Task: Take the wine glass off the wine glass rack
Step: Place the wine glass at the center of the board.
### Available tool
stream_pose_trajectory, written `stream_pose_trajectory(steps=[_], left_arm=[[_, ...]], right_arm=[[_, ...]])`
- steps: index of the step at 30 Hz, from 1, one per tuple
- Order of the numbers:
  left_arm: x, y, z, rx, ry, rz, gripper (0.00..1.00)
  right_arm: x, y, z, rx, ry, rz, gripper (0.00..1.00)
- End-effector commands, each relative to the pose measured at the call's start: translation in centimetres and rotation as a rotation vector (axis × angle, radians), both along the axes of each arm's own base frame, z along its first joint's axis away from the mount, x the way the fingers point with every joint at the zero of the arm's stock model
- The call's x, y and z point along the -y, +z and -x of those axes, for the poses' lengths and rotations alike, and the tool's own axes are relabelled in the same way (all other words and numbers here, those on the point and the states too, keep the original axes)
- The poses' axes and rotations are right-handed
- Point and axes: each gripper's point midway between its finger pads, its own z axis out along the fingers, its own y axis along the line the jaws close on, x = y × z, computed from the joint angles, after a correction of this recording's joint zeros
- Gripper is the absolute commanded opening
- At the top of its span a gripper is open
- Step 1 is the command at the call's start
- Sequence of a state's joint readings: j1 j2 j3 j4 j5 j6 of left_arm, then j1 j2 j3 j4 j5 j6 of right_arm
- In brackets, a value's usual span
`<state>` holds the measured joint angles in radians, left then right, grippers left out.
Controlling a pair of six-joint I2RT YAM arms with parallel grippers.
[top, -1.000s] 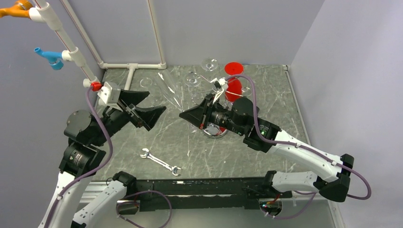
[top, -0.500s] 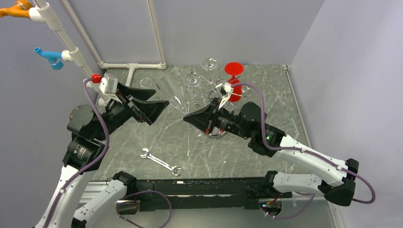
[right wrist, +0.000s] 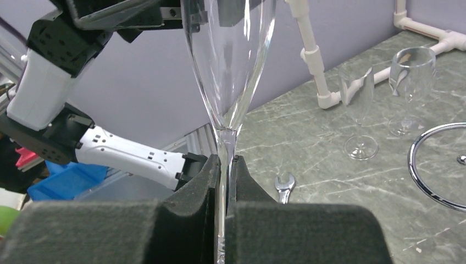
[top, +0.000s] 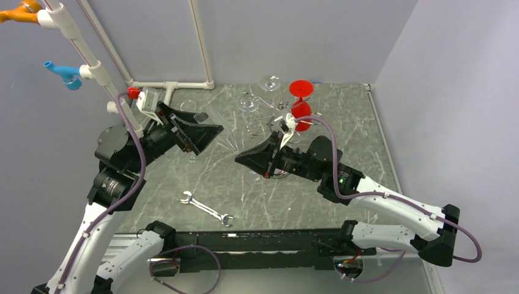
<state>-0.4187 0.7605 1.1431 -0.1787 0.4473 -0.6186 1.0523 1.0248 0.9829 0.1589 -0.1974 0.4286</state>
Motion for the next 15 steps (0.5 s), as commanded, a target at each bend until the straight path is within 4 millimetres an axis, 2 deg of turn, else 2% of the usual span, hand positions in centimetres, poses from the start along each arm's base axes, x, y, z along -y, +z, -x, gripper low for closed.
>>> stream_pose_trajectory(steps=[1,9,15], left_arm=[[0.2,1.7,0.8,0.020,-0.036,0.019,0.92],[0.4,1.0,1.6,-0.015,-0.076,-0.082,0.90],[1.4,0.0,2.4,-0.054,-0.171,-0.118,0.90]], right_arm=[[0.6,3.5,1.0,0.145,0.035,-0.097,0.00],[1.2,1.6,0.4,0.248,-0.009,-0.056,0.00],[0.8,0.6,0.3,0.278,-0.003,-0.039,0.00]])
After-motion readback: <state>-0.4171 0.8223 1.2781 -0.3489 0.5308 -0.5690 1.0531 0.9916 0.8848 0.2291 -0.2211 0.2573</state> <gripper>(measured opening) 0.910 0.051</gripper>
